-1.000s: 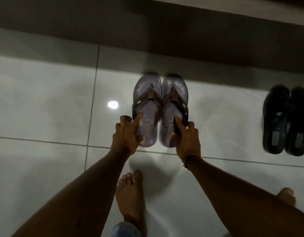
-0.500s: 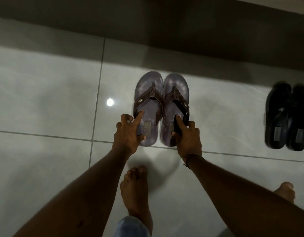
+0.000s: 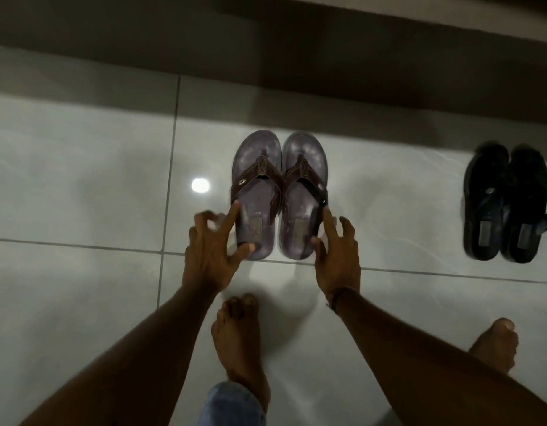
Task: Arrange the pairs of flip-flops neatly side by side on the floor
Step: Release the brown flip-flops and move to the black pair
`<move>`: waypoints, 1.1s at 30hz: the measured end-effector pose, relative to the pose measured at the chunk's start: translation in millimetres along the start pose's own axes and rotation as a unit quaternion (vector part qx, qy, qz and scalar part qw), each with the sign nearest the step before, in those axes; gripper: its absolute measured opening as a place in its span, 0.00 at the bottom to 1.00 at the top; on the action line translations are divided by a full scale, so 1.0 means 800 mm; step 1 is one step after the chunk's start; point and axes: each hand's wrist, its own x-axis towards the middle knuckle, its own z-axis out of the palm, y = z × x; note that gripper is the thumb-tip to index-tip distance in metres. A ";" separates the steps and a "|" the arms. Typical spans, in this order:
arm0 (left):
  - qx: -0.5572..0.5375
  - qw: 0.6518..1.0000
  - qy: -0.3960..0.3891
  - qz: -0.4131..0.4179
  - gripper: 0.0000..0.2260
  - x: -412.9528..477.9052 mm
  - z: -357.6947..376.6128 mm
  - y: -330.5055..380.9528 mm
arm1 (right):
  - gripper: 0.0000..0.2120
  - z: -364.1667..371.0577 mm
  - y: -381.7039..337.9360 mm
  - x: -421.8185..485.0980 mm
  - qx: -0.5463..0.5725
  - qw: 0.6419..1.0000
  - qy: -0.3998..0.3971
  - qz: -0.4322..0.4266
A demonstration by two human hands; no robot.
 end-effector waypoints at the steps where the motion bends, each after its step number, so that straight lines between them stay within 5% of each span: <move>1: 0.009 1.000 0.008 0.003 0.41 -0.015 -0.003 0.008 | 0.29 -0.011 0.009 -0.013 0.009 1.000 0.011 0.010; 11: 0.059 0.985 -0.080 0.143 0.28 -0.066 0.153 0.263 | 0.21 -0.224 0.303 -0.036 -0.082 0.983 0.056 0.157; 17: 0.020 0.980 -0.111 0.167 0.29 -0.008 0.297 0.450 | 0.20 -0.336 0.464 0.067 -0.057 0.983 0.120 0.128; 25: 0.030 0.993 -0.080 0.085 0.34 0.056 0.377 0.535 | 0.25 -0.364 0.516 0.157 -0.010 0.998 0.052 0.024; 33: 0.068 0.991 -0.098 0.063 0.42 0.052 0.385 0.534 | 0.31 -0.350 0.521 0.171 -0.026 0.999 0.020 0.039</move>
